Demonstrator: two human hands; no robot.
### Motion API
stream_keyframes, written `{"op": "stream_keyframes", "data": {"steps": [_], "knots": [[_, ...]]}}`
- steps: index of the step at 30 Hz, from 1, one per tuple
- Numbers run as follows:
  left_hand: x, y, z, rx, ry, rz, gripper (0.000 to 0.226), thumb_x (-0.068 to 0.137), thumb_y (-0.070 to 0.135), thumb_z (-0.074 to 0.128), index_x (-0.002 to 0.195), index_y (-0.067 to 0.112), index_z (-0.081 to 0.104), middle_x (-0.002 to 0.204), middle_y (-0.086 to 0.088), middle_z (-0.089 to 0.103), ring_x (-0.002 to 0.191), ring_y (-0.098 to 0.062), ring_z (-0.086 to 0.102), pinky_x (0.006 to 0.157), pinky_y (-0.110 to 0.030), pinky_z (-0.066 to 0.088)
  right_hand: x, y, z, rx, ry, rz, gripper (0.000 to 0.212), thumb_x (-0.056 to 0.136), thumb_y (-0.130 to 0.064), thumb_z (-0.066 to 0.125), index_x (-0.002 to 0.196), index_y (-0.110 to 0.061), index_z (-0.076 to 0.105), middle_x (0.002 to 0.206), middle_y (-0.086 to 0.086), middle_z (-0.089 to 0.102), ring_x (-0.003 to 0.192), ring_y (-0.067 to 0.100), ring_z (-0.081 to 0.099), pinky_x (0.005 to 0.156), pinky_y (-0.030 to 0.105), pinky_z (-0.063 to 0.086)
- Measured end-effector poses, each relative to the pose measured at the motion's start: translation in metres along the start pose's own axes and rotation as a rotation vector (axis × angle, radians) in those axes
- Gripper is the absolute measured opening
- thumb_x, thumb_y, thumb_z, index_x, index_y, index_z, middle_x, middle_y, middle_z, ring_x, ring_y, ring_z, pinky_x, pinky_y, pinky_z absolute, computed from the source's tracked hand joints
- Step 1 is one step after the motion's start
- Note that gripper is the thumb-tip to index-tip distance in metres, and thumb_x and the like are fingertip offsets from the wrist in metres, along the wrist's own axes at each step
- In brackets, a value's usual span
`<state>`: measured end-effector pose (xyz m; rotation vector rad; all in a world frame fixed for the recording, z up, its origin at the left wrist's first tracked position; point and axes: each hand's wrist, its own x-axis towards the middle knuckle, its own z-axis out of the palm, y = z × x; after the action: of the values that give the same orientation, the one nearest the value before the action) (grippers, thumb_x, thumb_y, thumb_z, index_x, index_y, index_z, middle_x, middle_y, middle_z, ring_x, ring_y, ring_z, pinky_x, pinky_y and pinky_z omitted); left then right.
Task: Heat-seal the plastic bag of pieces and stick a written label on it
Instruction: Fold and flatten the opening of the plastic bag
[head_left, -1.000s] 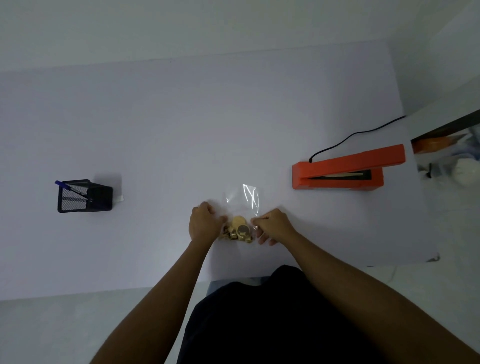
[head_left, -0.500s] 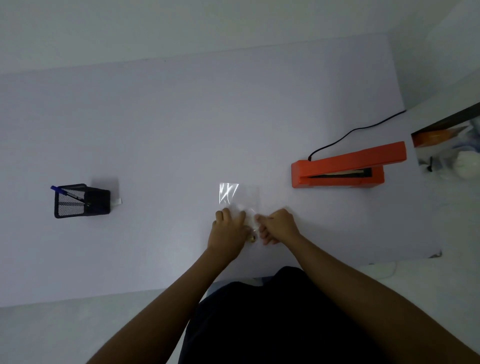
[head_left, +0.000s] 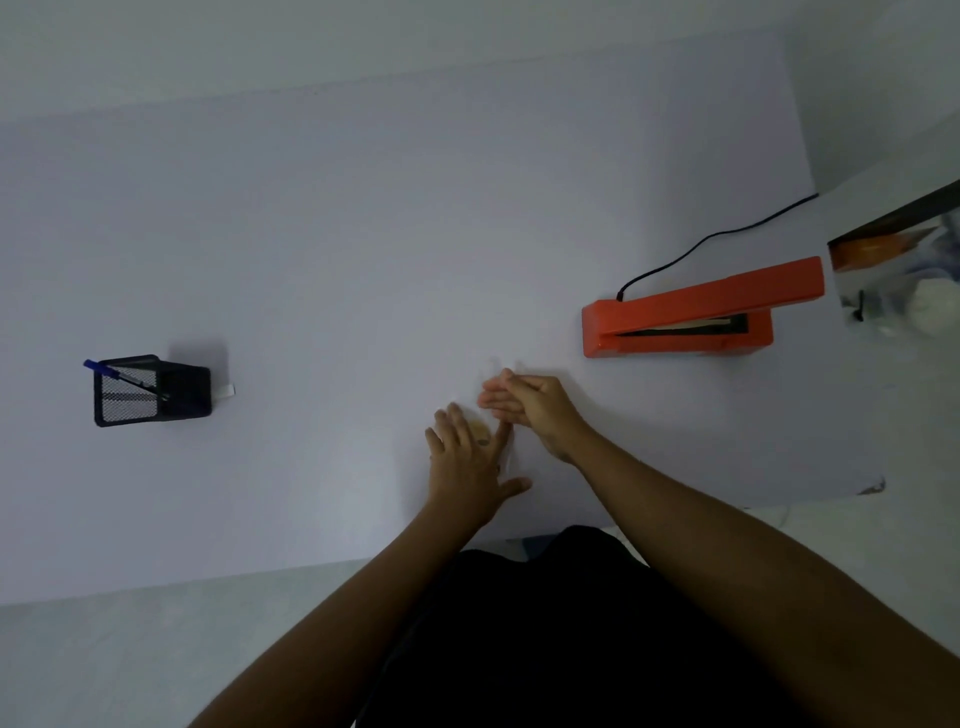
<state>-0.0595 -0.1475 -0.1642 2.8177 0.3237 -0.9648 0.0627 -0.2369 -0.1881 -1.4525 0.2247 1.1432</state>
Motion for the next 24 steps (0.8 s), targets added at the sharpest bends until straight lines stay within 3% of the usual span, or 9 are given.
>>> {"op": "stream_keyframes", "data": {"steps": [4,12,18,24], "knots": [[-0.001,-0.002,0.001,-0.01,-0.016,0.006,0.098,0.08,0.085,0.033,0.156,0.035,-0.002,0.157,-0.038,-0.005,0.145,-0.056,0.001,0.115,-0.065,0.012,0.018,-0.016,-0.008,0.028,0.042,0.007,0.044,0.106,-0.032,0.044,0.118,0.005,0.066,0.108,0.021,0.075,0.1,0.028,0.074,0.097,0.043,0.057],[0.001,-0.003,0.001,-0.016,-0.022,0.003,0.103,0.075,0.087,0.038,0.155,0.037,-0.002,0.158,-0.035,-0.005,0.144,-0.056,0.001,0.115,-0.067,0.012,0.029,-0.031,-0.005,0.005,0.176,-0.169,0.038,0.105,-0.025,0.05,0.114,0.007,0.068,0.106,0.02,0.075,0.099,0.028,0.075,0.096,0.042,0.057],[0.002,-0.002,-0.001,0.009,-0.005,0.008,0.107,0.074,0.088,0.037,0.156,0.033,-0.004,0.158,-0.036,0.0,0.144,-0.056,0.005,0.113,-0.068,0.014,0.009,-0.005,0.014,-0.079,-0.092,-0.045,0.041,0.106,-0.026,0.046,0.115,0.007,0.067,0.105,0.022,0.075,0.098,0.03,0.075,0.093,0.04,0.059],[0.001,-0.002,-0.001,0.018,-0.03,0.013,0.106,0.073,0.089,0.037,0.156,0.035,-0.002,0.157,-0.038,-0.003,0.144,-0.057,0.004,0.113,-0.069,0.013,0.032,-0.02,0.007,-0.115,-0.036,-0.03,0.043,0.106,-0.029,0.045,0.118,0.006,0.066,0.108,0.021,0.074,0.097,0.028,0.075,0.092,0.039,0.059]]}}
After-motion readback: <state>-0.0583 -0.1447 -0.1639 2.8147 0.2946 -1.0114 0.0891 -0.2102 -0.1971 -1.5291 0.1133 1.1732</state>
